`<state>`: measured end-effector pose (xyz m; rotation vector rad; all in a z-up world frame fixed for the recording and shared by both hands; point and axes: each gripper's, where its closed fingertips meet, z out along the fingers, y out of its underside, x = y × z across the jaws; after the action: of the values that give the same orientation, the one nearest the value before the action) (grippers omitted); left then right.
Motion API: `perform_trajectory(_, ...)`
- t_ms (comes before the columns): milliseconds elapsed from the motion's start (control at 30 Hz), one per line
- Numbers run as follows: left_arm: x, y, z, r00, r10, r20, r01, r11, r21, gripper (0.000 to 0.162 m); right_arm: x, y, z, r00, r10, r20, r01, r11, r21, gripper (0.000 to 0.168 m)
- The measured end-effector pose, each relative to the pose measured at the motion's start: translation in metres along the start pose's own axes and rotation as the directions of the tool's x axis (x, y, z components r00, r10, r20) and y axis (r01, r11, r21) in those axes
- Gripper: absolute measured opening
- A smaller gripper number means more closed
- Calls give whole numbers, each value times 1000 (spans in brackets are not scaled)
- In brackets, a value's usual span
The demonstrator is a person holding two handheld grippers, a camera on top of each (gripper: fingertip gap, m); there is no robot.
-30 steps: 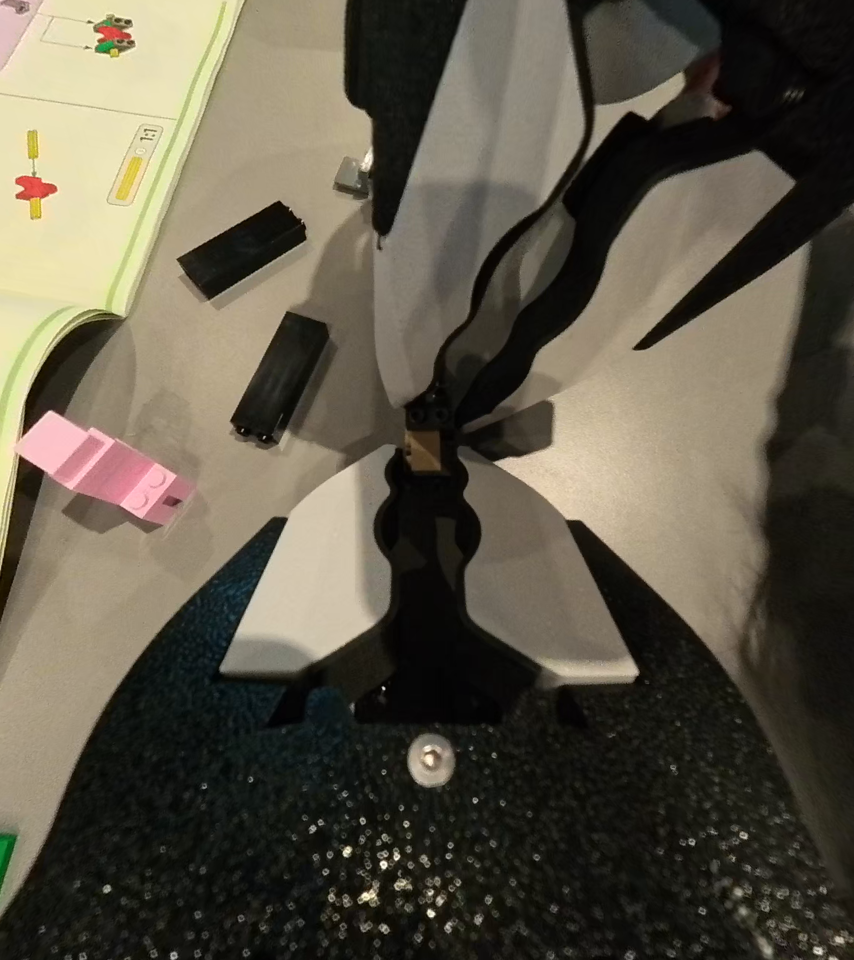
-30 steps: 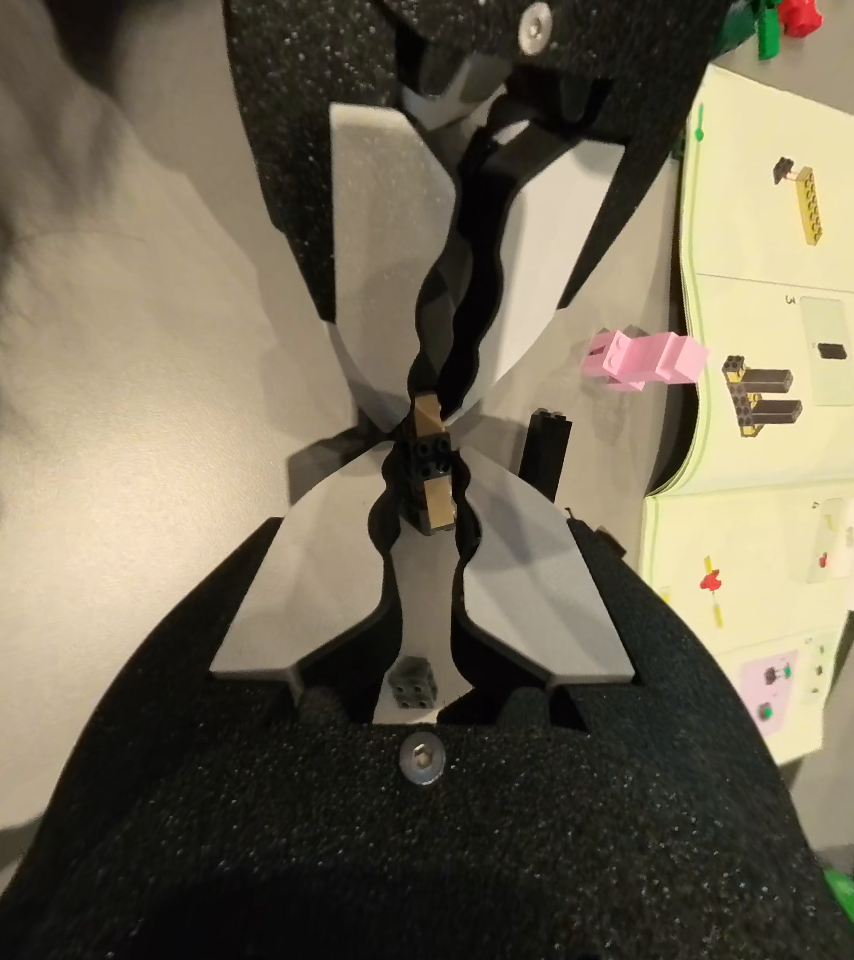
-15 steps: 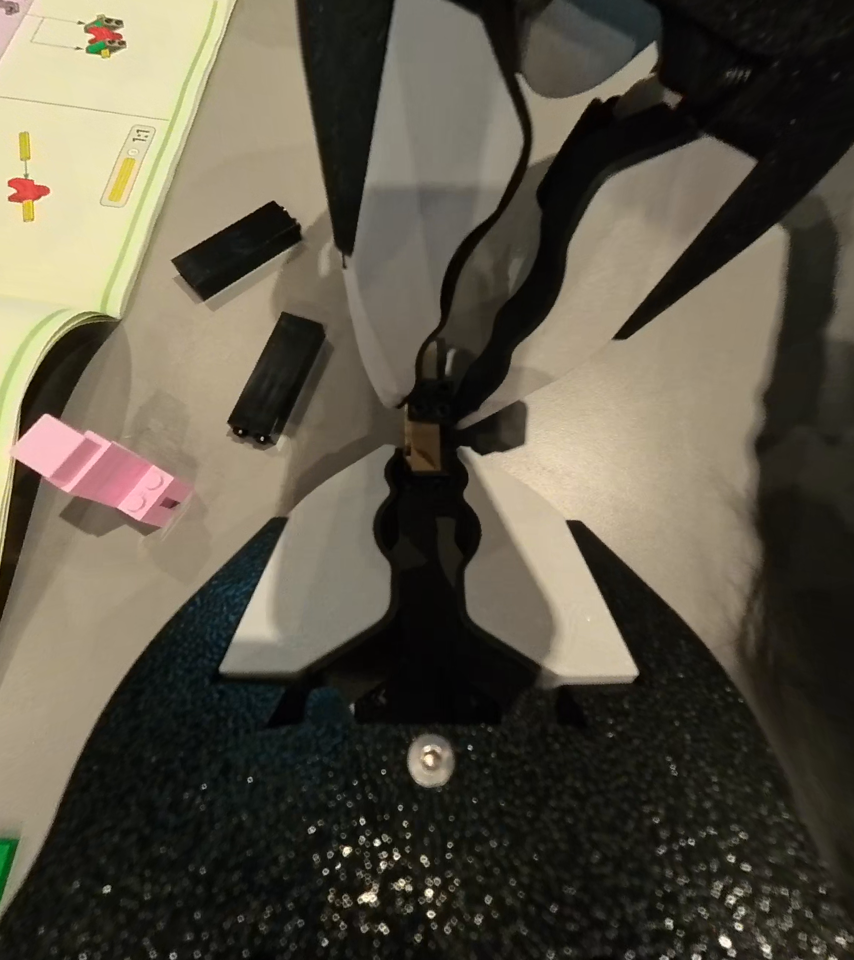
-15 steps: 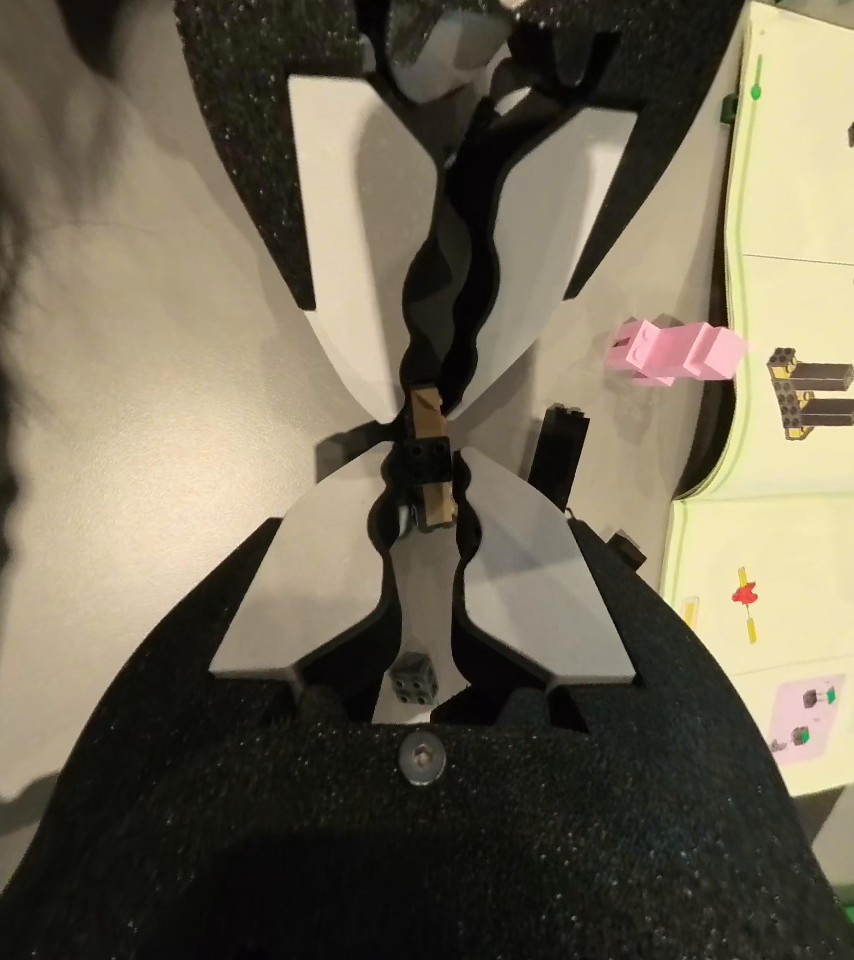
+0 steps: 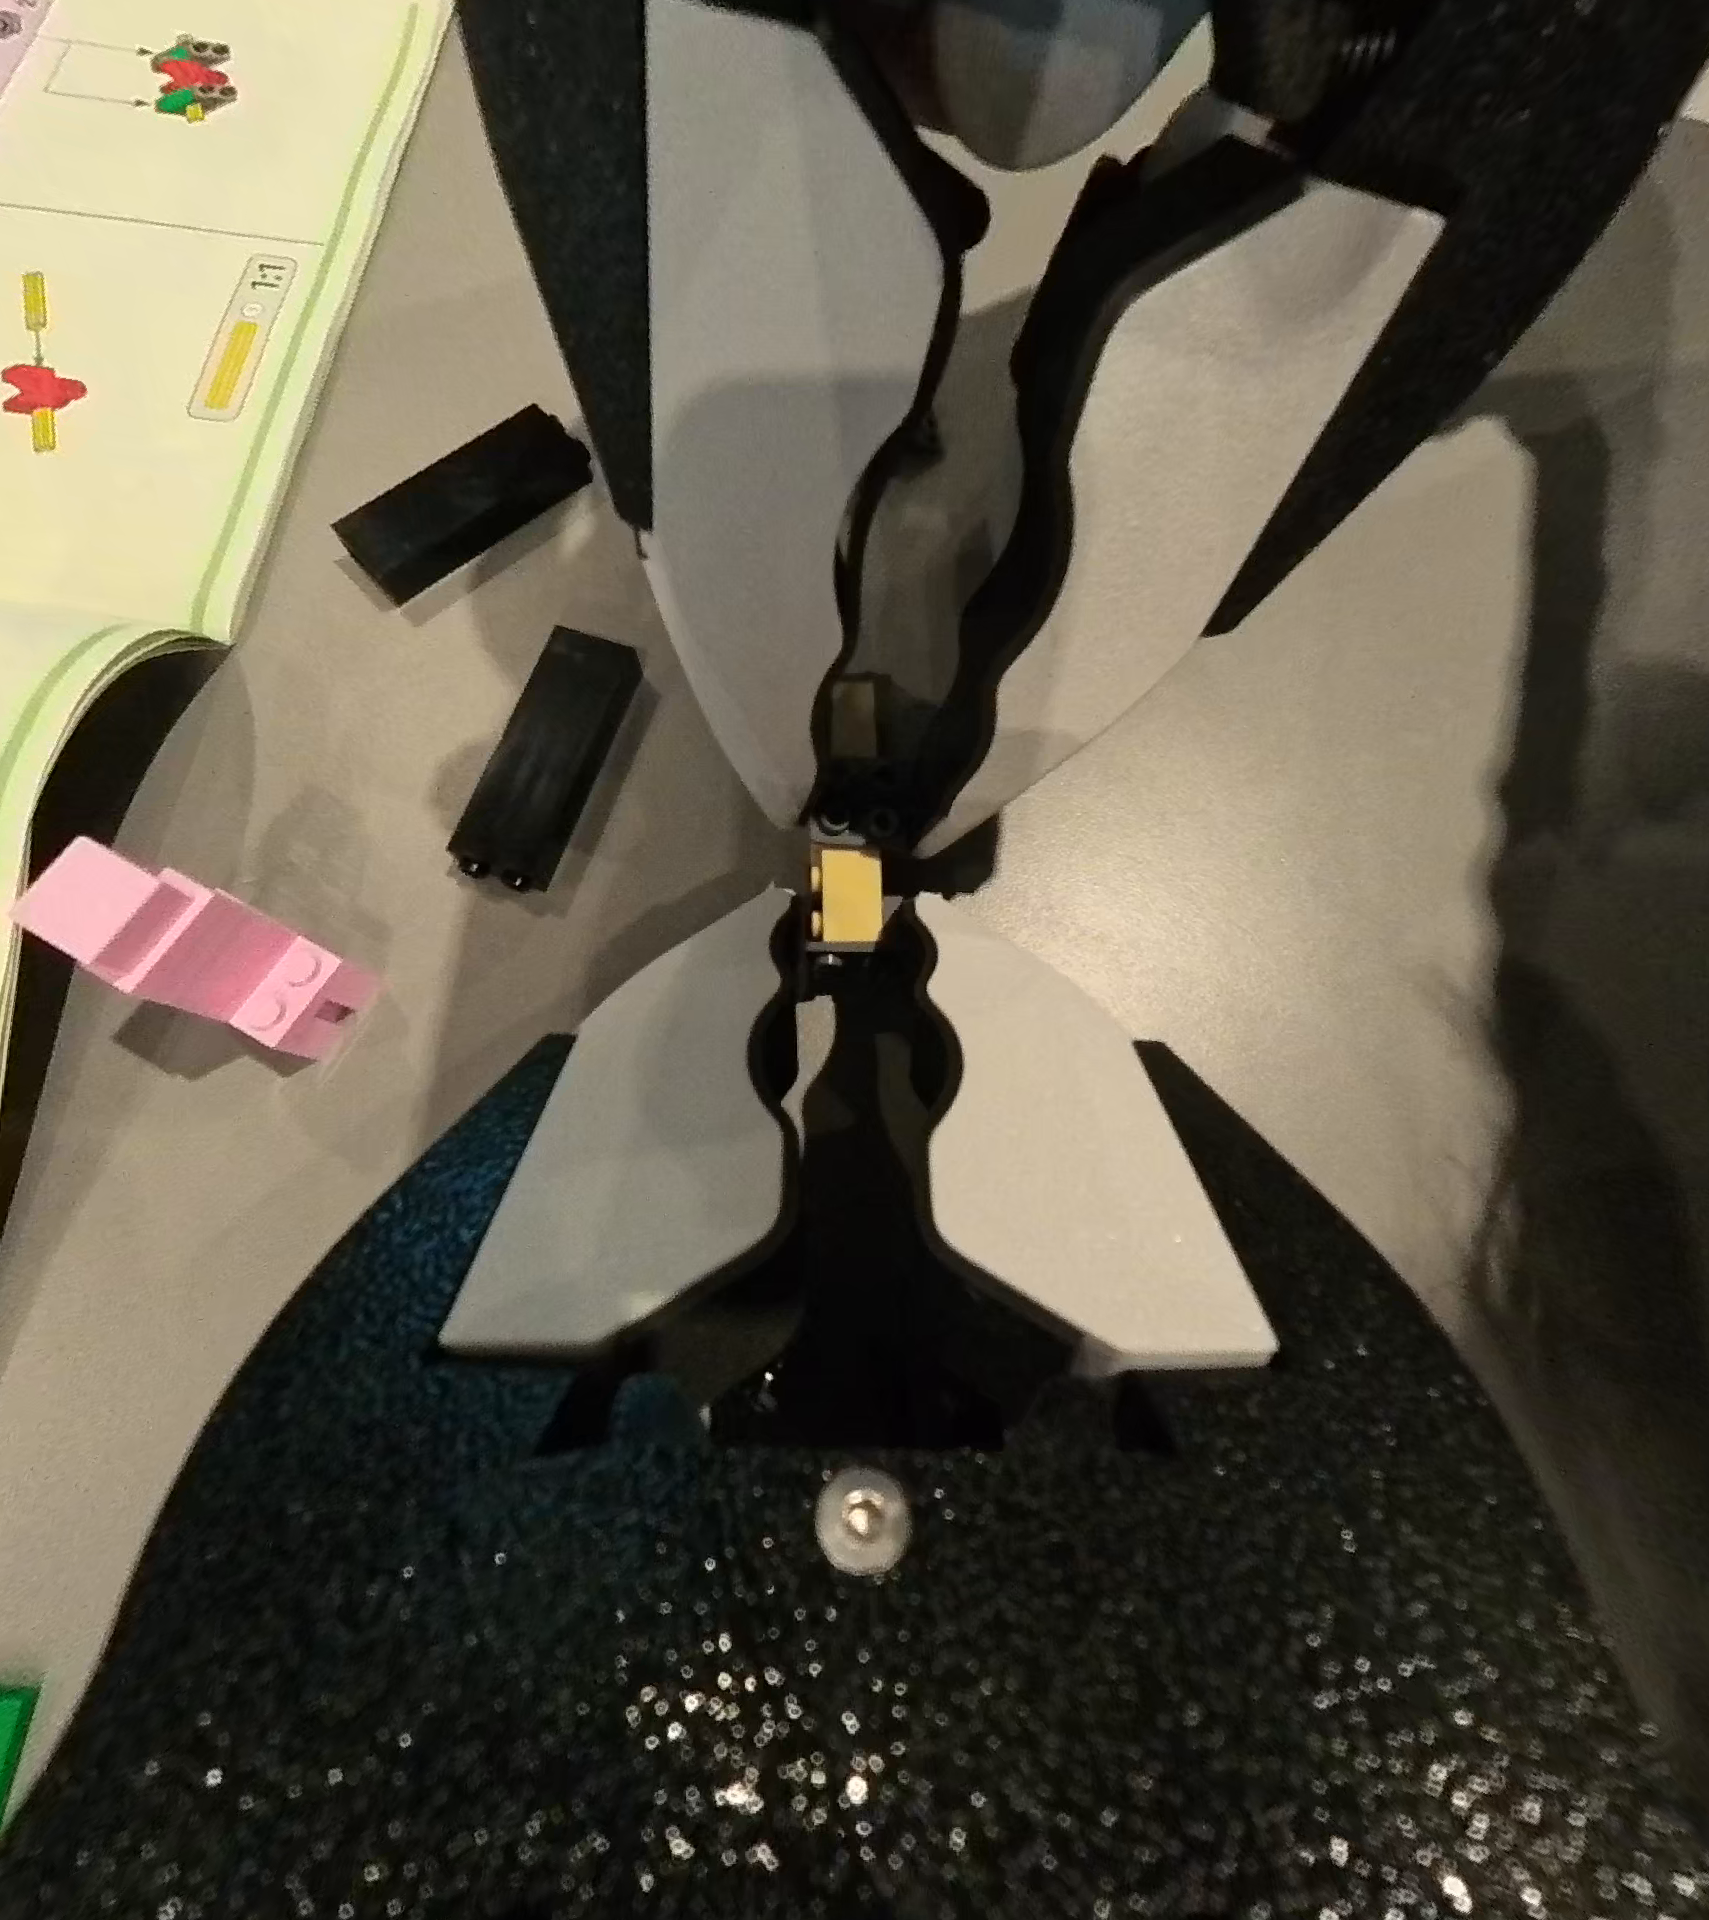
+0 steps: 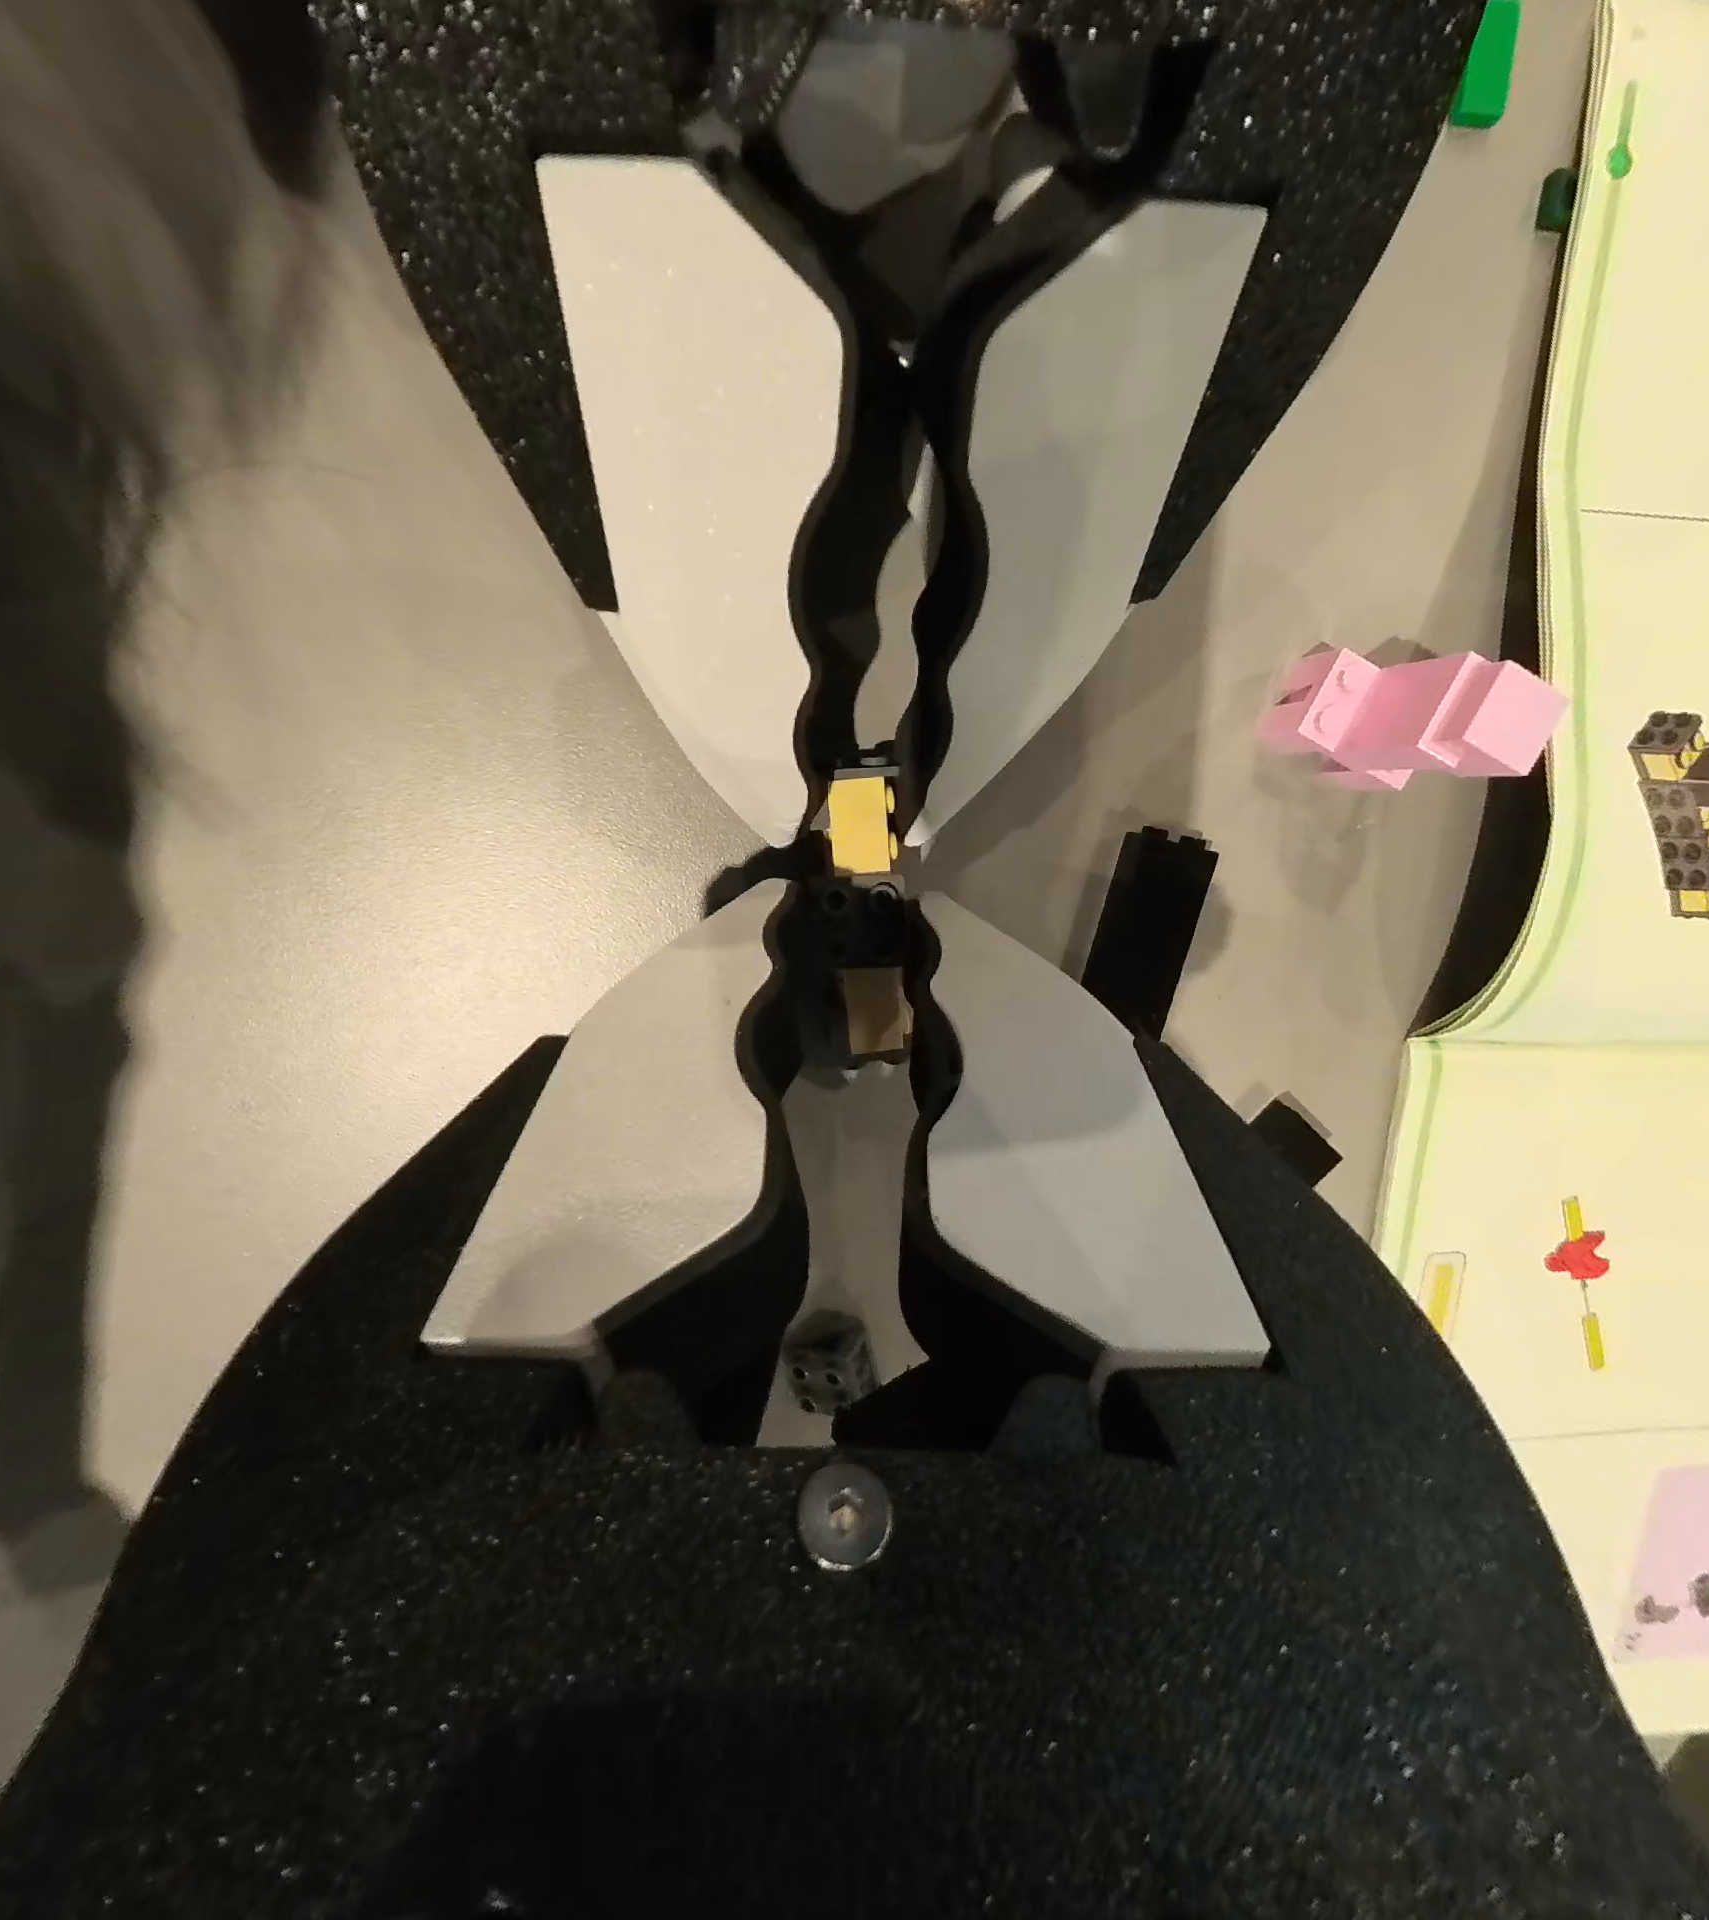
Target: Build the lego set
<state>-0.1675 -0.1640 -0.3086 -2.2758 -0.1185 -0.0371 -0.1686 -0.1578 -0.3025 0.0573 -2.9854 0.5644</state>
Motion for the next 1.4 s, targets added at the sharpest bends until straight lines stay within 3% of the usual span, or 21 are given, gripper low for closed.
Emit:
perform_trajectory(633, 3, 0, 0, 999, -7, -31, 8, 1000, 2, 16, -5, -2, -1, 972, 137, 193, -152, 986, 66, 16)
perform_trajectory(867, 4, 0, 0, 1000, 3, -30, -3, 1000, 0, 16, -7, -1, -1, 992, 60, 115, -69, 995, 71, 17)
perform_trajectory(1400, 5, 0, 0, 999, 3, -32, -3, 1000, 0, 16, -6, -5, -2, 994, 83, 69, -93, 983, 156, 17)
